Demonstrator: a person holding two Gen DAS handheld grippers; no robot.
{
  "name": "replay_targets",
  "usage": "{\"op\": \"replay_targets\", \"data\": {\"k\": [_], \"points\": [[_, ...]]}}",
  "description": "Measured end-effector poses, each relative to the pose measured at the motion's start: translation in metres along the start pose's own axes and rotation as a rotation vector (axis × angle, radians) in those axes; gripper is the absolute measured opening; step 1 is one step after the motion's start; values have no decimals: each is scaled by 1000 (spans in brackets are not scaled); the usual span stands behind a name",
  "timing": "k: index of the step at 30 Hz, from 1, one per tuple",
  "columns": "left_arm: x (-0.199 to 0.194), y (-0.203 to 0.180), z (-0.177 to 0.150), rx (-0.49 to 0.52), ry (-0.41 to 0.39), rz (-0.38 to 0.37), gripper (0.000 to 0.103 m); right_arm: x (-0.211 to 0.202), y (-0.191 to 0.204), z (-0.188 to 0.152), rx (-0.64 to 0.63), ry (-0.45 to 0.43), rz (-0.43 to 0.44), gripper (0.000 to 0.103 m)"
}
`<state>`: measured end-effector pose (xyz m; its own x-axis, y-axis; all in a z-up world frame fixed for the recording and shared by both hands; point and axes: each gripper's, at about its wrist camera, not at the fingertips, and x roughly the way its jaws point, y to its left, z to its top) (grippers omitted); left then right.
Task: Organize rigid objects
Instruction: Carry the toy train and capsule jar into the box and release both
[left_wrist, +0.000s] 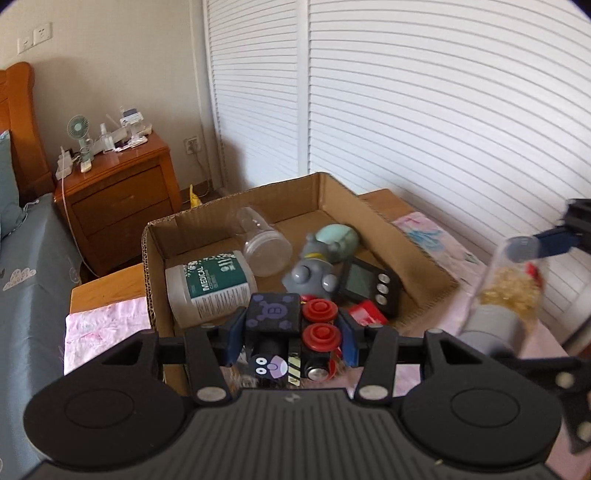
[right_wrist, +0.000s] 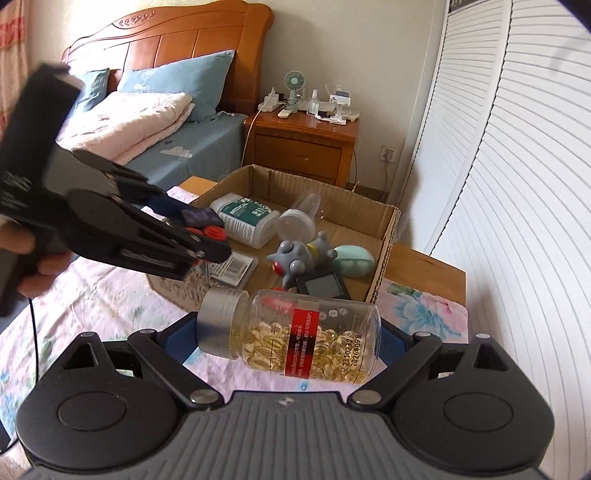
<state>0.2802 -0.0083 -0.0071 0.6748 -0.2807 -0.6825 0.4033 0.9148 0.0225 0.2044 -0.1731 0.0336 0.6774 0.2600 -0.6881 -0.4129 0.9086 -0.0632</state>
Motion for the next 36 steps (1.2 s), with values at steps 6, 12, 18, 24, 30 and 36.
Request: {"op": "replay_targets", "data": {"k": [6, 12, 18, 24, 30, 36], "points": [[-1, 6, -6, -5, -46, 44, 97, 11, -6, 10, 25, 5, 2, 97], [-28, 16, -18, -41, -67, 36, 100, 31, -15, 30, 43, 22, -10, 97], [-54, 15, -35, -31, -99, 65, 102, 65, -29, 60, 64, 50, -20, 97], [-68, 9, -51, -44, -118, 90, 102, 115, -49, 96, 108, 81, -31, 97], [-74, 3, -61, -54, -140, 67, 102, 166, -66, 115, 184, 135, -51, 97], [-78, 1, -64, -60, -151, 67, 102, 168, -64, 112, 191, 126, -80, 103]]}}
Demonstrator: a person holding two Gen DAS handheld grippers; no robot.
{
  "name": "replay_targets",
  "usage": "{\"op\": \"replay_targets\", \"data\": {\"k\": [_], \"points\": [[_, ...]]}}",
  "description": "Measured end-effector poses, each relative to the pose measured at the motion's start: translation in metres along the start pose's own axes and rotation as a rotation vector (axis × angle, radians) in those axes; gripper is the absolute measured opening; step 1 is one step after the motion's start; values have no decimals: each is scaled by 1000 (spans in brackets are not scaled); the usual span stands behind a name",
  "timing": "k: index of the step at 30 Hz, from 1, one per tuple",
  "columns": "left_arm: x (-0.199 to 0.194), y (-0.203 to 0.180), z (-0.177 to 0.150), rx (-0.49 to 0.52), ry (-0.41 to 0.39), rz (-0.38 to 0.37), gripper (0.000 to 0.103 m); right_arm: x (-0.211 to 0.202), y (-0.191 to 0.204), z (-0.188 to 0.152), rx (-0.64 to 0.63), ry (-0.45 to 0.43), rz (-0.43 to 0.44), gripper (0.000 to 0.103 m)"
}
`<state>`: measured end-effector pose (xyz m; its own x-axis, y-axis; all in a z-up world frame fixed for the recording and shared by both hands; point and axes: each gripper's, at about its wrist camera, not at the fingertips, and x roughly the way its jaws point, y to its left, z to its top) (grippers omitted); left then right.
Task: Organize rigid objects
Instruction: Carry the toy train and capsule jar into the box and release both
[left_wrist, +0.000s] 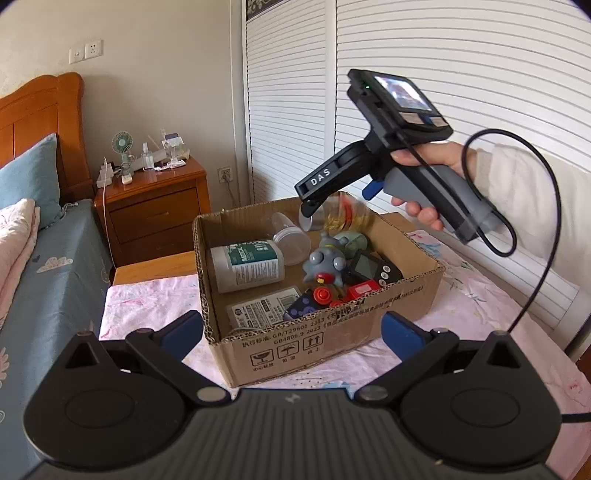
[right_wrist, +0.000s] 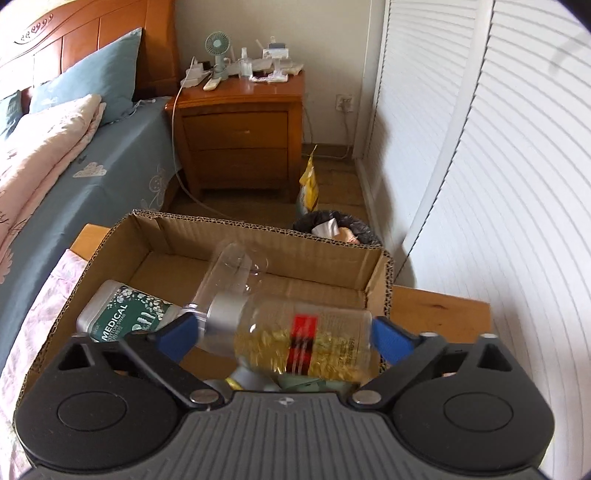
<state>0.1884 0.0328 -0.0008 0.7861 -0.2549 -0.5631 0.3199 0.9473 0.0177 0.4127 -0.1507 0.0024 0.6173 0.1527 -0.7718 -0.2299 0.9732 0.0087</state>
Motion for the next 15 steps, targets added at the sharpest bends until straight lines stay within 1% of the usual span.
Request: {"op": "replay_targets", "data": {"k": [4, 8, 10, 15], "points": [[-5, 0, 0, -13, -5, 10, 102, -25, 0, -9, 7, -19, 11, 103], [-10, 0, -1, -34, 2, 46, 102, -60, 5, -27, 27, -19, -2, 103], [-14, 0, 0, -48, 12, 69, 102, -80, 12, -45, 33, -13, -18, 103], [-17, 2, 1, -117, 86, 165, 102, -127, 29, -106, 86, 9, -92, 103]]}}
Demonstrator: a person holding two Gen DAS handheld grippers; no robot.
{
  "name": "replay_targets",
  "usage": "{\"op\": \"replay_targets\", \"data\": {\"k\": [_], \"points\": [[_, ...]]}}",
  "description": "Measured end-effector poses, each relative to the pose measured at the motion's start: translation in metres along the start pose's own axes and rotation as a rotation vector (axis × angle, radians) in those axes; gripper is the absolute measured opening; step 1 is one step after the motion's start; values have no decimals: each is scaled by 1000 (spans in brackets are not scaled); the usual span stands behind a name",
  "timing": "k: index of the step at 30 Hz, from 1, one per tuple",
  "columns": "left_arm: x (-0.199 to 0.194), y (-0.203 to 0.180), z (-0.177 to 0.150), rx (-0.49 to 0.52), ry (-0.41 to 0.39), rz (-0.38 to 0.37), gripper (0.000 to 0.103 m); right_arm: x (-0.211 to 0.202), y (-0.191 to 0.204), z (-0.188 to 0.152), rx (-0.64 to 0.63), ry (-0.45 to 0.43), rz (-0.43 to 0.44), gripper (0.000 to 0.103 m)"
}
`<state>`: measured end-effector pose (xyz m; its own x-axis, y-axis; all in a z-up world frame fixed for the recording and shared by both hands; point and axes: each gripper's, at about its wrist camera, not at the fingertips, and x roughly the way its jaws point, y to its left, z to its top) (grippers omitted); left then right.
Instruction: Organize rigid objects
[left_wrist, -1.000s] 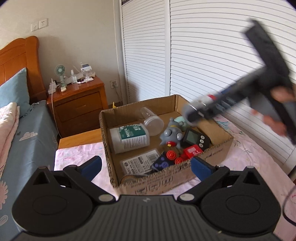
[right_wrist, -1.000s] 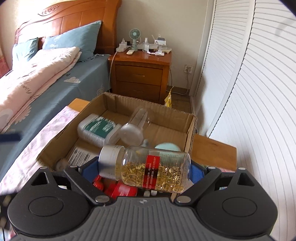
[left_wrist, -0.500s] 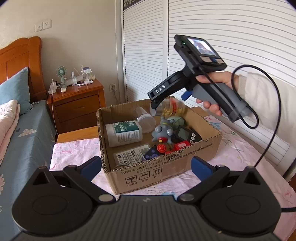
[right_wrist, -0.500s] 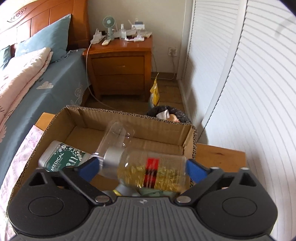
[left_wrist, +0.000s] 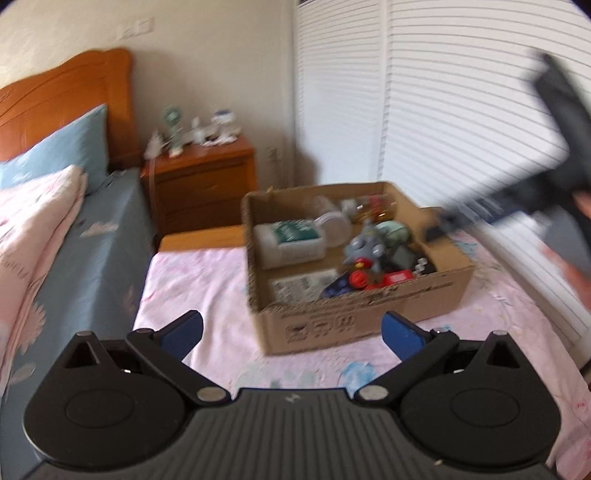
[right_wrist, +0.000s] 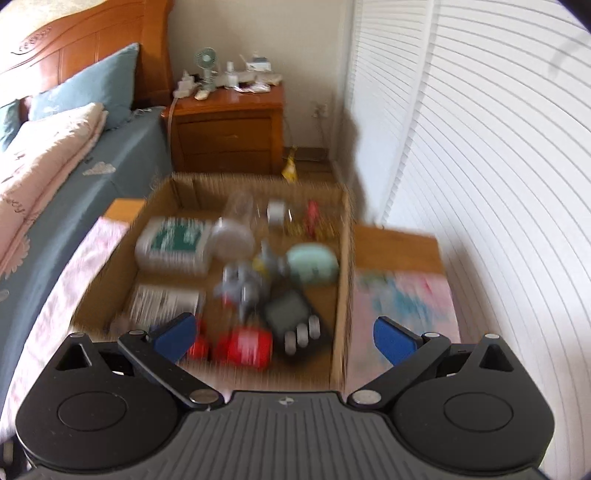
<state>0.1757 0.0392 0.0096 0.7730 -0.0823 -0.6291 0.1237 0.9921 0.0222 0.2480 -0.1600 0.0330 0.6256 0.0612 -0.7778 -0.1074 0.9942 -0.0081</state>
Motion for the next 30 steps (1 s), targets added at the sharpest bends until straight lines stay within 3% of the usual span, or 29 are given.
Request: {"op": "replay_targets", "data": {"k": [5, 10, 30], "points": [[-8, -1, -4, -36, 43, 43, 102, -34, 12, -54, 49, -5, -41, 103], [-20, -7, -9, -33, 55, 55, 102, -53, 15, -80, 115, -17, -37, 103], [-31, -19, -6, -12, 48, 73, 102, -68, 14, -89, 136, -49, -52, 103]]}}
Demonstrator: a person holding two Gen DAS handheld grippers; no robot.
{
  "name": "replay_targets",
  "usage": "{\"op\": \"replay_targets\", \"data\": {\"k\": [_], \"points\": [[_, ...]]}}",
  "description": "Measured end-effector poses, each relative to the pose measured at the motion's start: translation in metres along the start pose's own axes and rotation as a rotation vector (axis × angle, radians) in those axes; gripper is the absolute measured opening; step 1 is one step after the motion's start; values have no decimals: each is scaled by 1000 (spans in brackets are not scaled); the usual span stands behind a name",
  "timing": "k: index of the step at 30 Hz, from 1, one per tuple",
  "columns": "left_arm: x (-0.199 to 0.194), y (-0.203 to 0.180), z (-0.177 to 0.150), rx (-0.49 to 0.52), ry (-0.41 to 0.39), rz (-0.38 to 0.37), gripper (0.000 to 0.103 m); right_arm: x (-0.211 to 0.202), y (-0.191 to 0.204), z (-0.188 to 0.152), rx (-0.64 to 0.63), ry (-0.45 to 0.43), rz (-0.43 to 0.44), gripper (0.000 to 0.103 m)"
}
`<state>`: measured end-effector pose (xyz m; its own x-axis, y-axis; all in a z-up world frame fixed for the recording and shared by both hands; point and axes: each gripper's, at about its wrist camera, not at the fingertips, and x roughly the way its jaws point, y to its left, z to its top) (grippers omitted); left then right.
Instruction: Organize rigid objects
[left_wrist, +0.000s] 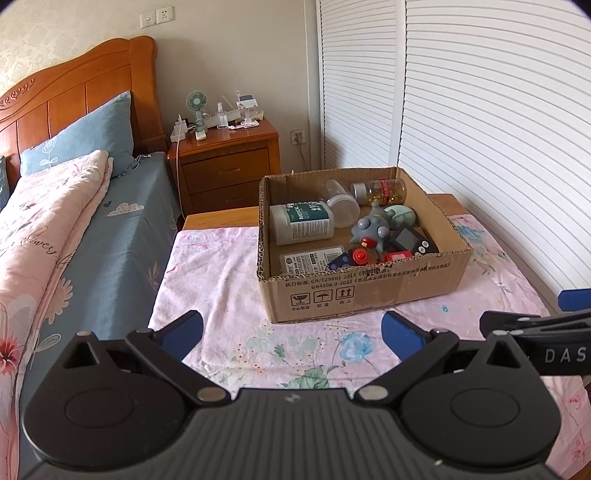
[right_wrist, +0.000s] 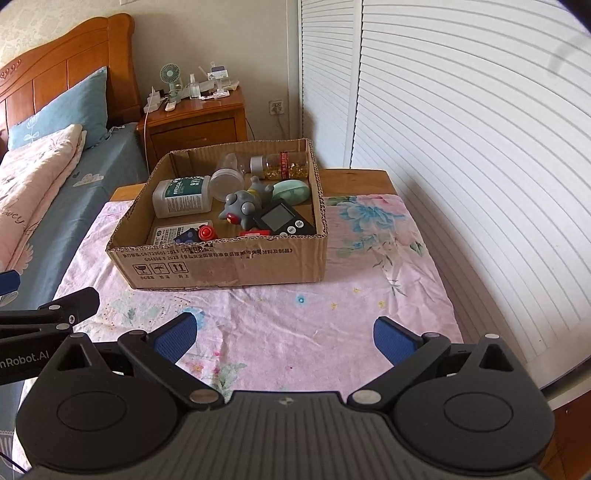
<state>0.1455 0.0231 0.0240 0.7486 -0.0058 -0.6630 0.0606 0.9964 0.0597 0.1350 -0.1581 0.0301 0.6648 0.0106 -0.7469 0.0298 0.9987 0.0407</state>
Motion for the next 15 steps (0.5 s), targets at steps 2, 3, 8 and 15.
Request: {"op": "replay_targets", "data": {"k": [2, 3, 8, 15], "points": [[-1, 0, 0, -3, 0, 3, 102, 0, 0, 0, 1, -1, 1, 103], [-1, 0, 0, -4, -1, 0, 102, 0, 0, 0, 2, -1, 1, 103], [-3, 2, 1, -11, -2, -1, 102, -1, 0, 0, 0, -8, -4, 103], [-5, 1, 1, -12, -1, -1, 102, -2, -2, -1, 1, -18, -10, 103]]}}
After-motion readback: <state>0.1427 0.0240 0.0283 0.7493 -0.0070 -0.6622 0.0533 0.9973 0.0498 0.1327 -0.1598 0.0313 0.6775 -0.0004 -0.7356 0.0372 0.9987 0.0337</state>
